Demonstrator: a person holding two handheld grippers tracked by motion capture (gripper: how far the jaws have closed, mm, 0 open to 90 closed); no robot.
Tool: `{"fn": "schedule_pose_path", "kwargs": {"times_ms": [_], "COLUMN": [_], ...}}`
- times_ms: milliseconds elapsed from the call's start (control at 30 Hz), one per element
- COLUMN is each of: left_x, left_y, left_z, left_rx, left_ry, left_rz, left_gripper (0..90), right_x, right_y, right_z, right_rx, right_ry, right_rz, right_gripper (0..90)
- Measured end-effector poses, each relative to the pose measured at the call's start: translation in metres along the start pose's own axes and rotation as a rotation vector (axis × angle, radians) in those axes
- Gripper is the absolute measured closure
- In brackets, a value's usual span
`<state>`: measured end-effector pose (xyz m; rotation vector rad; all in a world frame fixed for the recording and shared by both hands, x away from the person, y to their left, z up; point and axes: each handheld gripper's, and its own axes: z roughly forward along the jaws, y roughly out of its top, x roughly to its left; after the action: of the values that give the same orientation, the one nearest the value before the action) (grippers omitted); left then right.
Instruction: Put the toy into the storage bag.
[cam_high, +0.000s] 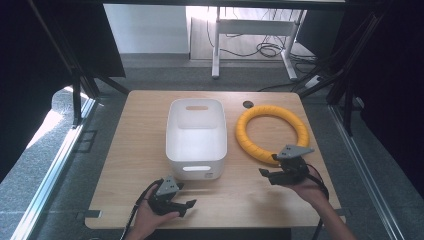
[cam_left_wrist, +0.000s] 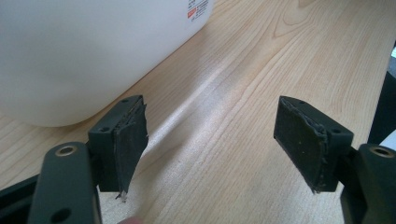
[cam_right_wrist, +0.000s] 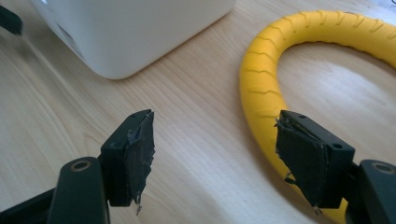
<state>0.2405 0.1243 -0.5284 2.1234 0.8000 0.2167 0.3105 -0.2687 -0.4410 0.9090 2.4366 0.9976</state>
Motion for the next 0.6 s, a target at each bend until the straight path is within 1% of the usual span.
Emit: {"fn": "schedule_pose_path", "kwargs": {"times_ms": [33, 67, 100, 133, 167, 233, 300, 367, 433, 533, 600], "left_x": [0.000, 0.000, 0.000, 0.000, 0.000, 0.000, 0.001, 0.001, 0.001, 0.001, 0.001], "left_y": [0.000, 0.000, 0.000, 0.000, 0.000, 0.000, -0.001, -0.001, -0.001, -0.001, -0.001], "left_z": [0.000, 0.000, 0.000, 0.000, 0.001, 0.001, 0.000, 0.000, 0.000, 0.000, 0.000], "left_rx": [-0.002, -0.002, -0.002, -0.001, -0.001, -0.001, -0.003, -0.005, -0.005, -0.006, -0.005], "left_ry": [-0.002, -0.002, -0.003, -0.004, -0.005, -0.007, -0.007, -0.008, -0.009, -0.010, -0.011], "left_rz": [-0.004, -0.004, -0.005, -0.006, -0.007, -0.008, -0.008, -0.008, -0.007, -0.008, -0.007], "left_gripper": [25.9, 25.9, 25.9, 25.9, 25.9, 25.9, 25.9, 25.9, 25.9, 25.9, 25.8], "right_x": [-0.007, -0.007, -0.013, -0.015, -0.018, -0.022, -0.026, -0.030, -0.035, -0.039, -0.042], "right_y": [0.007, 0.007, 0.013, 0.015, 0.017, 0.021, 0.025, 0.028, 0.031, 0.035, 0.037], "right_z": [0.003, 0.003, 0.007, 0.009, 0.011, 0.015, 0.019, 0.023, 0.029, 0.036, 0.040], "right_rx": [0.032, 0.032, 0.052, 0.057, 0.069, 0.083, 0.104, 0.129, 0.146, 0.186, 0.206], "right_ry": [0.010, 0.010, 0.030, 0.032, 0.029, 0.040, 0.042, 0.050, 0.066, 0.054, 0.058], "right_rz": [-0.007, -0.007, -0.001, 0.000, -0.007, -0.016, -0.029, -0.031, -0.022, -0.035, -0.041], "right_gripper": [28.6, 28.6, 28.8, 29.2, 30.2, 32.0, 32.0, 32.1, 32.2, 33.0, 33.1]}}
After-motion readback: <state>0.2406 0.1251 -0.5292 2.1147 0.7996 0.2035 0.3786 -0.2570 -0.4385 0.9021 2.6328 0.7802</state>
